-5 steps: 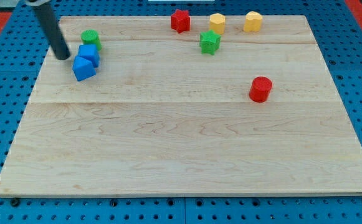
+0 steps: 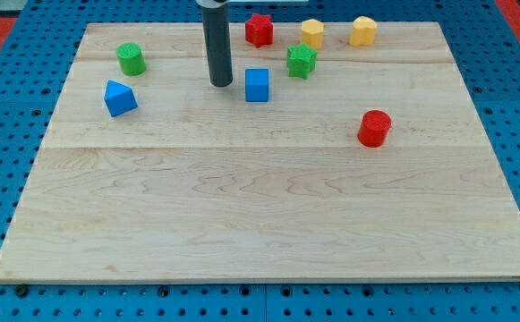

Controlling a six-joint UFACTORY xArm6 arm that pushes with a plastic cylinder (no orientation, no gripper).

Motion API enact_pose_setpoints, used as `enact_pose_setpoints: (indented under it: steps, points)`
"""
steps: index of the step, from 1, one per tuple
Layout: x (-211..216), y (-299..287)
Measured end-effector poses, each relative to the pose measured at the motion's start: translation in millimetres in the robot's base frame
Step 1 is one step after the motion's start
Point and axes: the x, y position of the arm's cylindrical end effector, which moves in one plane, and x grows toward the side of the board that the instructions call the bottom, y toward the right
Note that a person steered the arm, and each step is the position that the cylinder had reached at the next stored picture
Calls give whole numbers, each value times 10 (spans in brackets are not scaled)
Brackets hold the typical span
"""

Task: Push the blue cube diagonal to the red circle

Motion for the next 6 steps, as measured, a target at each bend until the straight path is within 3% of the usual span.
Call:
enact_pose_setpoints:
  steps: [1,2,3,4,5,6]
  points:
    - [120,495]
    - [209,184]
    - [815,-148]
    - [847,-930]
    - [1293,-1501]
    - [790,-2494]
